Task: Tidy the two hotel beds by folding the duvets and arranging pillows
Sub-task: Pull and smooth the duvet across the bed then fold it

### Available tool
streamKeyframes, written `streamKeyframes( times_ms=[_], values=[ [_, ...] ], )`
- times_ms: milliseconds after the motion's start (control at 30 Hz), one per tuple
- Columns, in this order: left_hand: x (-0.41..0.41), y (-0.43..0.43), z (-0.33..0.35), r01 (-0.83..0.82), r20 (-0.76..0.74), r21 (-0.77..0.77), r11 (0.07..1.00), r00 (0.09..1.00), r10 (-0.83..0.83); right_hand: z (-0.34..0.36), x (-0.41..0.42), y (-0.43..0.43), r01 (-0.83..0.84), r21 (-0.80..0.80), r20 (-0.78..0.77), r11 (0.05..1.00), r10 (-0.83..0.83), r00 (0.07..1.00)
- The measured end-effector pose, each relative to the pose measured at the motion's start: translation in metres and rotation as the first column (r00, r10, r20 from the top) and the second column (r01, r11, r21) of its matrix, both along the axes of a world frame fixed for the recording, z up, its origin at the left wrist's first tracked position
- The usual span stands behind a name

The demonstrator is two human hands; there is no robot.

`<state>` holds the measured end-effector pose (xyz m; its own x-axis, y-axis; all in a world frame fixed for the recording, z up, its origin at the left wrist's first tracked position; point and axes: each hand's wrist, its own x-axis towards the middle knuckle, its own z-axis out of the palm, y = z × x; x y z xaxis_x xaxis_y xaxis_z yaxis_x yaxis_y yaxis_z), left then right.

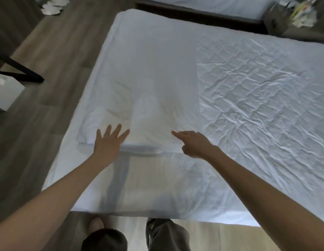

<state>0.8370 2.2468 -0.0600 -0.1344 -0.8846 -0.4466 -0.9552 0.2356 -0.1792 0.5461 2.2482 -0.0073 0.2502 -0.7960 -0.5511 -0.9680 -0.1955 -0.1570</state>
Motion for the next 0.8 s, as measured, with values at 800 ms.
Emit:
streamKeyframes(
  times_ms=[800],
  values=[
    [0.328, 0.049, 0.211, 0.130, -0.212, -0.477, 0.869, 0.943, -0.257, 0.130, 0.376, 0.057, 0.077, -0.601, 0.240, 0.795, 0.088, 0.967]
  ],
)
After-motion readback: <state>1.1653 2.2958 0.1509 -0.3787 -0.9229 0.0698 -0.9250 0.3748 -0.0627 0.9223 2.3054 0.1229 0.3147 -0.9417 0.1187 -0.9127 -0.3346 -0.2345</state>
